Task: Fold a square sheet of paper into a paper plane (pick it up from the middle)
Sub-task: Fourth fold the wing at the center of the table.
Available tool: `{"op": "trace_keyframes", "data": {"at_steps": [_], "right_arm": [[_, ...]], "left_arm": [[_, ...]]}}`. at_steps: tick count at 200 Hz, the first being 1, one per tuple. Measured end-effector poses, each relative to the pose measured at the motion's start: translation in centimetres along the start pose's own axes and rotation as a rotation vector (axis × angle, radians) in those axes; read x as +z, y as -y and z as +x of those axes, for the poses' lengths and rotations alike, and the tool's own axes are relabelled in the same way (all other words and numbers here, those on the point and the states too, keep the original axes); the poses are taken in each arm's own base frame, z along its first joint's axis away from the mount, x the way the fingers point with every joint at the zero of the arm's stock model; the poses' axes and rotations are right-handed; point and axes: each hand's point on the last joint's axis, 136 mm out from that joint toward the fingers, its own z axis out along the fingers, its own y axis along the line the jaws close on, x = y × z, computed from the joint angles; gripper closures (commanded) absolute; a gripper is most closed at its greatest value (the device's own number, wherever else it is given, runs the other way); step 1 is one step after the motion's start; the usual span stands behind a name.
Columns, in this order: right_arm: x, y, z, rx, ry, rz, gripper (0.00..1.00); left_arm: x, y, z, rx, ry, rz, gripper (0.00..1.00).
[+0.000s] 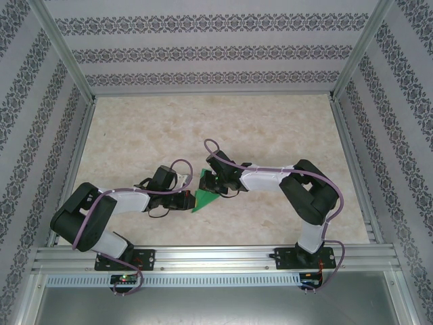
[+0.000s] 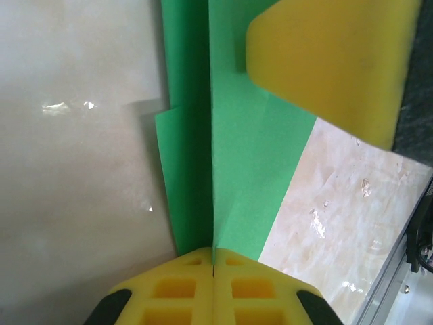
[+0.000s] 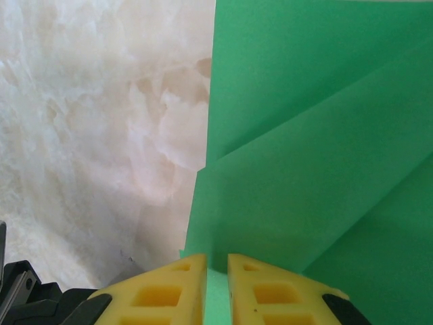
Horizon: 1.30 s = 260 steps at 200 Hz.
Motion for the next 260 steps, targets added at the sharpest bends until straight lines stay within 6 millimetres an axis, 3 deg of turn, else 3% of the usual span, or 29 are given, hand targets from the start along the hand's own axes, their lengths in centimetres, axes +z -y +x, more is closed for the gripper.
{"op": "trace_keyframes", "data": {"at_steps": [61, 95, 129, 171, 220, 260], "right_arm": [[-0.1, 0.3, -0.6, 0.011, 0.012, -0.003, 0.78], [-2.2, 0.3, -1.5, 0.024, 0.057, -0.039, 0.76], [-3.5, -1.4, -2.0, 0.005, 0.073, -0.106, 0.77], [-2.1, -2.8, -1.4, -0.013, 0.025, -0.132, 0.79], [0.1, -1.6, -1.4, 0.004, -0.005, -0.096, 0.79], [0.8, -1.0, -1.5, 0.014, -0.014, -0.083, 0.8]], "left_arm": [[0.0, -0.1, 0.0, -0.021, -0.002, -0.01, 1.0], [0.0, -0.1, 0.0, -0.058, -0.005, -0.013, 1.0], [0.0, -0.1, 0.0, -0.077, -0.006, -0.013, 1.0], [0.1, -0.1, -0.1, -0.092, -0.013, -0.008, 1.0], [0.2, 0.0, -0.1, -0.103, -0.02, -0.005, 1.0], [0.2, 0.0, 0.0, -0.104, -0.024, -0.003, 1.0]]}}
